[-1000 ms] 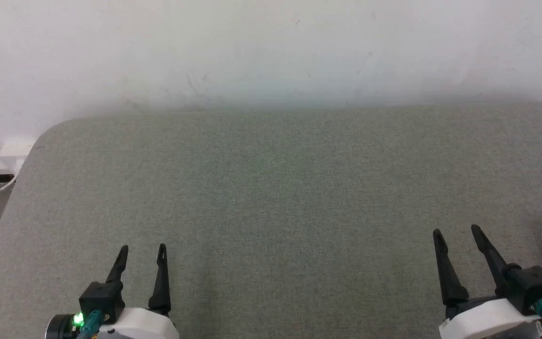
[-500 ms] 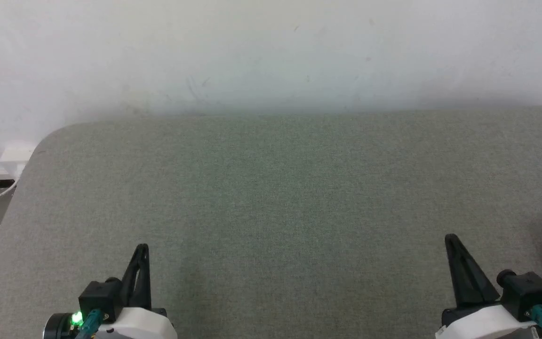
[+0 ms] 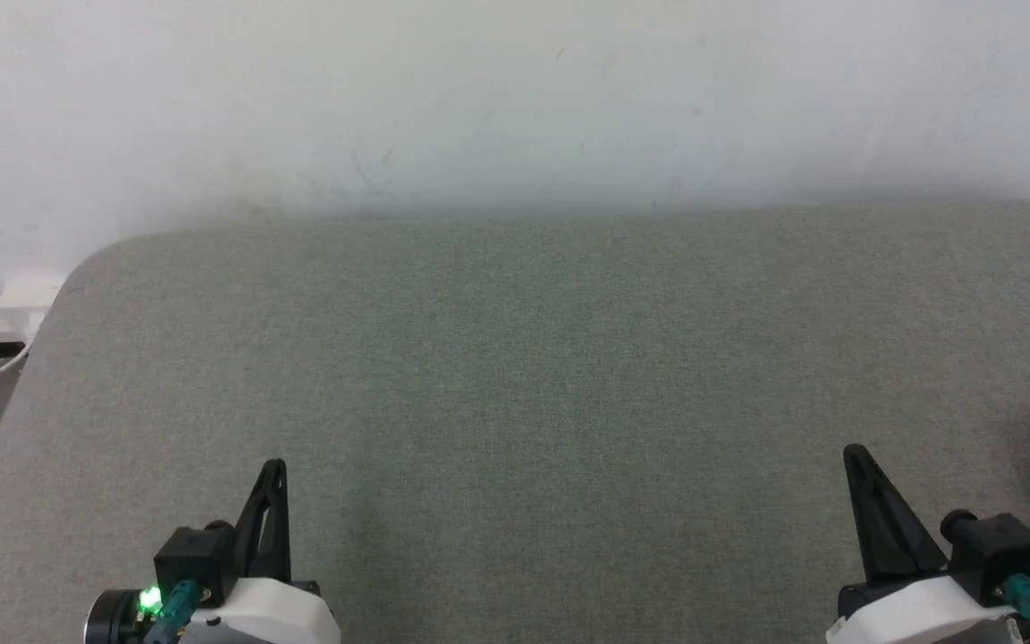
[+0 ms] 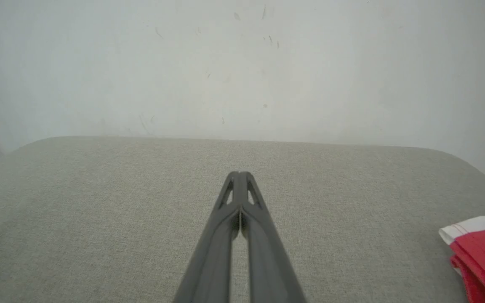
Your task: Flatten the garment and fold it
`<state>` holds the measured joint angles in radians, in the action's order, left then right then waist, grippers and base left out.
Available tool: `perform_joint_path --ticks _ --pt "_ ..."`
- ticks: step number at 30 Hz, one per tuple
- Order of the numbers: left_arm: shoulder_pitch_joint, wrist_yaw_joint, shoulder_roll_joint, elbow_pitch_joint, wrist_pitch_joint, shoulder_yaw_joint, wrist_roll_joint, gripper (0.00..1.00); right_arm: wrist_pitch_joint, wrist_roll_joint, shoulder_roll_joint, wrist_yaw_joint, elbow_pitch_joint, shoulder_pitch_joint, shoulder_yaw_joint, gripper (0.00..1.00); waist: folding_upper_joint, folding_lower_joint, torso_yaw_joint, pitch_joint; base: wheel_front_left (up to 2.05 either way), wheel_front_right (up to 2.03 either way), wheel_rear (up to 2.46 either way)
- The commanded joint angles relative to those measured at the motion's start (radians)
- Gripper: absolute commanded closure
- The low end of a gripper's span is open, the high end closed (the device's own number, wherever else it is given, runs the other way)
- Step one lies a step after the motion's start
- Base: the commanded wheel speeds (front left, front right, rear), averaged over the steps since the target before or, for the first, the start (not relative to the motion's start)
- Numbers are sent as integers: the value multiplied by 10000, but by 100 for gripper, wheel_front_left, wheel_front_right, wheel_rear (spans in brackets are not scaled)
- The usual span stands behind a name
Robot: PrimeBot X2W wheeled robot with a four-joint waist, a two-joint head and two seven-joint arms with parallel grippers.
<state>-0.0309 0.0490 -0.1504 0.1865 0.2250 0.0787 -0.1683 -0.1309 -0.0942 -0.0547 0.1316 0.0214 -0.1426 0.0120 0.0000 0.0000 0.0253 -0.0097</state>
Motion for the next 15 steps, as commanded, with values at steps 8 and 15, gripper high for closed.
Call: perform_joint_path --ticks 8,15 --pt "62 -80 116 -216 -206 -105 226 100 159 162 10 -2 -29 261 -16 100 0 0 -21 8 0 0 0" --pt "79 -108 178 -332 -349 -153 328 100 239 217 13 -2 -42 343 -24 100 0 0 -37 14 0 0 0"
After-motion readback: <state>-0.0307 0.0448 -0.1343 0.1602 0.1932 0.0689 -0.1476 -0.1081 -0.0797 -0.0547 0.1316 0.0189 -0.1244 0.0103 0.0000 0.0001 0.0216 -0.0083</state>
